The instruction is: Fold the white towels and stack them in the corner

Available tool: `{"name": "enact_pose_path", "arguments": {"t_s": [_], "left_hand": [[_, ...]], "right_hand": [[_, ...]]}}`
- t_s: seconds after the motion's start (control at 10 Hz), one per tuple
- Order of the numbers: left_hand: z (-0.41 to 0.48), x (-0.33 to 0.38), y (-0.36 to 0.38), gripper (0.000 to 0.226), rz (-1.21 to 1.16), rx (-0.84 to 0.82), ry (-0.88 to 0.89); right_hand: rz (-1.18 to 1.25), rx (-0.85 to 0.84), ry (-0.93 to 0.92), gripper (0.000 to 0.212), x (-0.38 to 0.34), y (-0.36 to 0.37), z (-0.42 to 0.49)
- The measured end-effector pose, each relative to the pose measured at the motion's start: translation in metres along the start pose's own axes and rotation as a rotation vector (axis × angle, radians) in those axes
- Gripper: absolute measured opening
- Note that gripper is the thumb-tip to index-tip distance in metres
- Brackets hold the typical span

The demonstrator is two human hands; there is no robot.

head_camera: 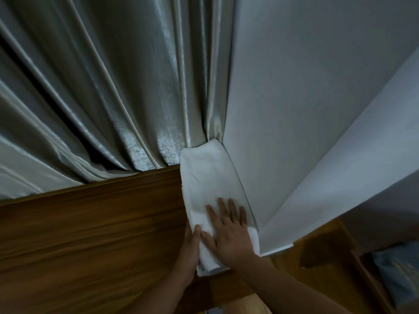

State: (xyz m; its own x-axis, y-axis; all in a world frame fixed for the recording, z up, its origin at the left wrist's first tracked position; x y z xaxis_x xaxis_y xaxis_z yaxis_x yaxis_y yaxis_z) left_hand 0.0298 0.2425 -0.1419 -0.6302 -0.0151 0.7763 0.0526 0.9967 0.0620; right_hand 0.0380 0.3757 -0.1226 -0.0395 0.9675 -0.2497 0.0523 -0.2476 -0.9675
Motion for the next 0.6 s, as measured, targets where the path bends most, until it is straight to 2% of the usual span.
{"name": "enact_pose_path", "arguments": {"t_s": [0.1, 0.3, 0.4, 0.5, 0.6], "left_hand": [[0.003, 0.004, -0.001, 0.056, 0.066, -0.013, -0.024], [-0.002, 0.024, -0.021, 0.071, 0.228, -0.115, -0.013], [-0.009, 0.038, -0.039, 0.059, 0.394, -0.070, 0.059], [-0.017, 0.044, -0.078, 0.060, 0.580, 0.027, 0.095], [-0.027, 0.057, -0.130, 0.064, 0.729, 0.117, 0.205]], "right_hand": [[0.003, 0.000, 0.004, 0.075, 0.000, 0.001, 0.000], [-0.014, -0.016, 0.040, 0.076, -0.004, -0.004, 0.012], [-0.034, -0.007, 0.029, 0.073, -0.014, -0.010, 0.024], [-0.061, 0.028, -0.034, 0.068, -0.032, -0.006, 0.028], [-0.045, 0.024, -0.084, 0.068, -0.057, 0.002, 0.041]]}}
Point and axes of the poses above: each hand's wrist, its own z-axis towards the middle knuckle, its own y-axis out of the palm, x = y × z, the point moved 1 cm from there along z, towards the middle knuckle, and after that the axes turned 1 degree about z, right-handed, at the moved point
